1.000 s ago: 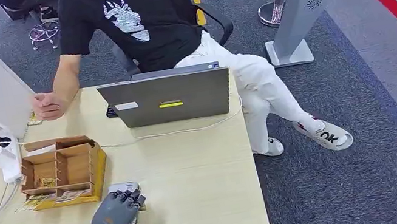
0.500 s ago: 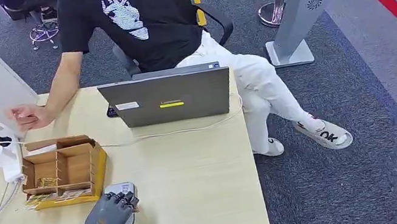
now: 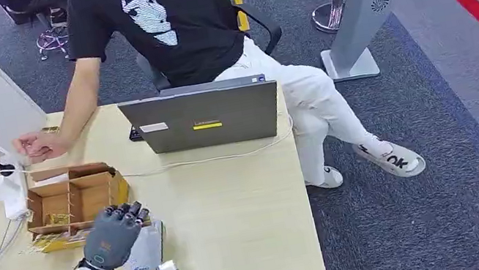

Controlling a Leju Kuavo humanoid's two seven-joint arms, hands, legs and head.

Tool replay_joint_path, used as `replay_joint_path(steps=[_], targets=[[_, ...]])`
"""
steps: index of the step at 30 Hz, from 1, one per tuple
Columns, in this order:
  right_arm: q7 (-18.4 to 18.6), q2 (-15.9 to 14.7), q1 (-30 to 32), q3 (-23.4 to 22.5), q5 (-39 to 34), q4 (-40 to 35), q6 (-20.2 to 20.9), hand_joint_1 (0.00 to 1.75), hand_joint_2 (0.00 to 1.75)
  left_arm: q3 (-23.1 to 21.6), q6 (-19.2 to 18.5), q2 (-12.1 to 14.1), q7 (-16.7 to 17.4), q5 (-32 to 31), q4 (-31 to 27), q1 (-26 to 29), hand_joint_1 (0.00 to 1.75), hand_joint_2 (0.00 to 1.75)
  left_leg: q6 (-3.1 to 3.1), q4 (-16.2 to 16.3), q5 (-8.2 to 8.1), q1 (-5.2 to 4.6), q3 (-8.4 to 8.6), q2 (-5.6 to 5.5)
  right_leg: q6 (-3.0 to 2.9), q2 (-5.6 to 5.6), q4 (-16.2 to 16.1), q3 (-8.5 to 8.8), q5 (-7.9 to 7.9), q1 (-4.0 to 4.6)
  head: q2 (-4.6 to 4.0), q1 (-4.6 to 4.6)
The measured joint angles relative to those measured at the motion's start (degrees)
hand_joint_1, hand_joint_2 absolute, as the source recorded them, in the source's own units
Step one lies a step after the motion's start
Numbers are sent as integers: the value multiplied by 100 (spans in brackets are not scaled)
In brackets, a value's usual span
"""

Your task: Pass the card to the sensor for recognition and then transmit it.

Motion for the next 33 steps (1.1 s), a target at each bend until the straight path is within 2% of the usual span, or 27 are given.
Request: replay_joint_path(steps=[5, 9, 18, 32, 33], targets=[[20, 0, -22, 11, 140, 0, 24, 0, 175, 346, -55, 70, -318, 330, 376, -836, 175, 175, -6, 0, 10, 2, 1, 4, -16, -2, 3, -1, 13, 8, 0, 0], [22, 0, -28, 11, 149, 0, 27, 0, 175, 390, -157, 59, -375, 385, 479, -1125, 175, 175, -5, 0, 11, 2, 0, 3, -15, 0, 3, -2, 14, 8, 0, 0], [9, 0, -51, 13, 199, 0, 103, 0, 175, 396, -175, -33, -455, 508, 704, -1433, 175, 175, -4, 0, 10, 1, -2, 4, -15, 2, 2, -6, 14, 8, 0, 0], [-13, 0, -57, 13, 252, 0, 103, 0, 175, 394, -149, -98, -484, 562, 873, -1504, 175, 175, -5, 0, 10, 1, -2, 7, -15, 5, 2, -8, 14, 8, 0, 0], [-13, 0, -55, 13, 256, 0, 103, 0, 175, 394, -146, -101, -484, 565, 879, -1504, 126, 175, -5, 0, 10, 1, -2, 8, -15, 6, 2, -8, 15, 8, 2, 0]])
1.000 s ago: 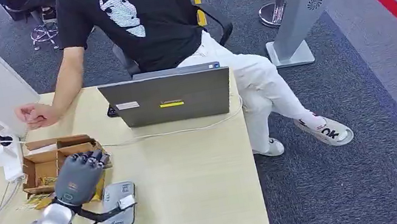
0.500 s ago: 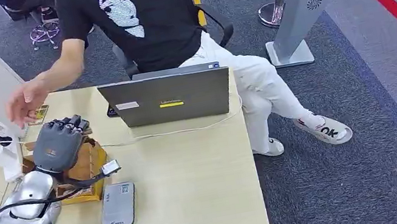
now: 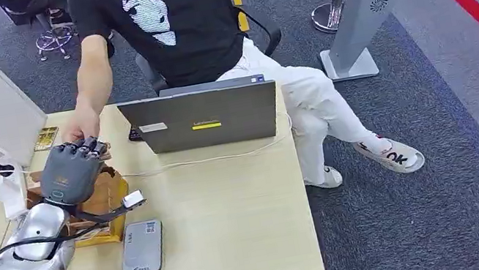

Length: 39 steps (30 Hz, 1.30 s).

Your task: Pass the card to the sensor for recognition and then transmit it.

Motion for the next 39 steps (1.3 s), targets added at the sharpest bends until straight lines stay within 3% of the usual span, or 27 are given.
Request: replay_joint_path(steps=[1, 2, 10, 16, 24, 31, 39], targets=[[-2, 0, 1, 0, 2, 0, 0, 0, 175, 0, -2, -4, -2, 4, 7, 0, 12, 175, 0, 0, 0, 0, 0, 0, 0, 1, 0, 0, 0, 0, 0, 0], [-2, 0, 1, 0, 2, 0, 0, 0, 175, 0, -13, -9, -6, 4, 11, 0, 0, 175, 0, 0, 0, 0, 0, -1, 0, 0, 0, 0, 0, 0, 0, 0], [-33, 0, -4, -7, 11, 0, 0, 0, 175, -164, -249, -83, -179, 135, 5, 90, 0, 175, 1, 0, -1, -2, -3, 0, 1, 0, -1, 0, 0, -2, 0, 4], [-37, 2, 1, -77, 0, 0, -20, 0, 175, -396, -157, -131, -297, 271, -396, 672, 0, 175, 3, 0, -3, -3, -4, 4, 1, 3, -1, -3, 0, -3, 0, 2], [-68, 24, 8, -249, -109, 0, -105, 0, 175, -588, -85, -92, -433, 459, -1507, 1757, 0, 175, 3, -1, -7, -2, -6, 5, 1, 4, -1, -5, -3, -2, -2, 2], [-125, 33, 39, -420, -194, 0, -127, 0, 175, -500, 147, 182, -369, 575, -2295, 2821, 0, 175, 3, -3, -7, -1, -7, 2, 2, 0, -1, -6, -7, -1, 0, 0], [-149, 59, 43, -537, -227, 0, -170, 0, 175, -147, 151, 267, -430, 823, -2738, 3453, 0, 175, 3, -3, -7, -1, -2, 7, 2, 3, -1, 0, -6, -1, -2, 0]])
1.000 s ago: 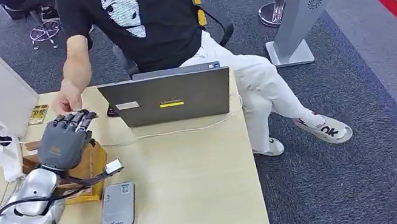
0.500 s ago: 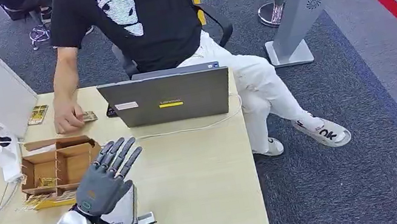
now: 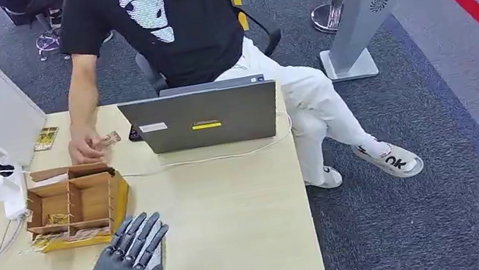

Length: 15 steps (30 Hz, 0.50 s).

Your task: Pass the card to the sensor for recognition and then transmit it.

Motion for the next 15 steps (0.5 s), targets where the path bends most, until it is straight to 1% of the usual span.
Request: replay_joint_path(steps=[4, 6, 8, 10, 12, 15], targets=[[-9, 17, 22, -48, 11, 0, -22, 0, 175, 636, 0, -2, -232, 265, -92, 360, 0, 175, 0, 0, 0, 0, -4, -10, 0, -9, 0, -2, -1, 0, 0, -2], [-9, 20, 22, -55, 48, 0, -20, 0, 175, 1007, 0, -30, -410, 381, -16, 410, 0, 175, 0, 0, 0, 3, -6, -10, 0, -10, 0, -2, -1, 1, 2, 0], [-9, 20, 21, -72, 74, 0, -20, 0, 175, 1431, 0, -59, -595, 523, 236, 378, 0, 175, -1, -1, 1, 6, -4, -9, 0, -8, 0, -2, -1, 3, 0, -2], [-7, 20, 23, -96, 122, 0, -20, 0, 175, 1877, 0, -74, -833, 694, 634, 291, 0, 175, -3, -1, 3, 8, -4, -9, -1, -7, 0, -2, -1, 5, 0, -2], [-7, 20, 23, -114, 140, 0, -20, 0, 175, 2184, 0, -103, -957, 777, 941, 214, 0, 175, -7, -1, 5, 8, -4, -9, -1, -7, 0, -2, 0, 7, 0, 0], [-7, 20, 19, -129, 175, 0, -18, 0, 175, 2480, 0, -142, -1010, 737, 1371, 85, 0, 175, -7, -1, 6, 8, -4, -10, -1, -8, 1, -1, 0, 7, 0, 0]])
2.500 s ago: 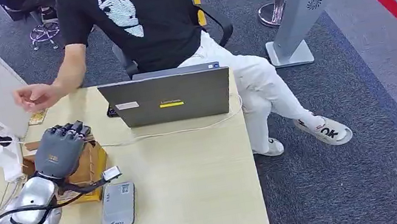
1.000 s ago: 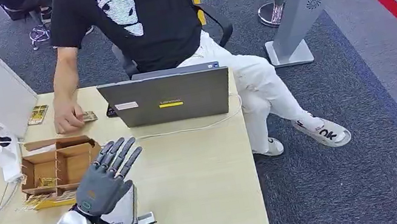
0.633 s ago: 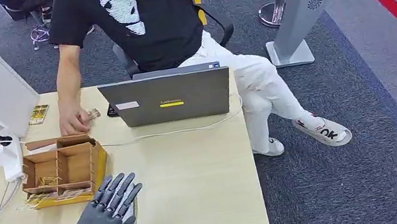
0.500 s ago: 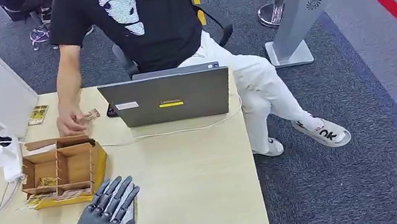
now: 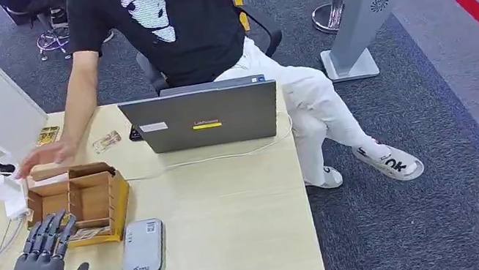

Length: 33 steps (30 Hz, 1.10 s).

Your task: Pass the card to the sensor for recognition and then transmit it.

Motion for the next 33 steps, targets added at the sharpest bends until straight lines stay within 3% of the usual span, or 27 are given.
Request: replay_joint_path(steps=[5, 18, 33], targets=[[11, 0, -1, 0, 46, 0, 0, 0, 175, 153, 0, -59, 18, -168, 507, -203, 0, 175, 0, 0, -1, -1, -1, 0, 0, 0, 0, 0, 0, -1, 0, 0], [17, 0, -13, -2, 114, 0, 22, 0, 175, 194, 2, -109, 133, -520, 907, -431, 0, 175, 0, 0, 0, -1, -1, -1, 0, 0, -1, -3, 0, -1, 2, 0], [18, 0, -35, -7, 269, 0, 92, 0, 175, -505, 4, -142, 557, -848, 913, -706, 0, 175, 0, 1, -1, -1, -1, 2, -3, 3, -1, -5, 2, -1, 0, -2]])
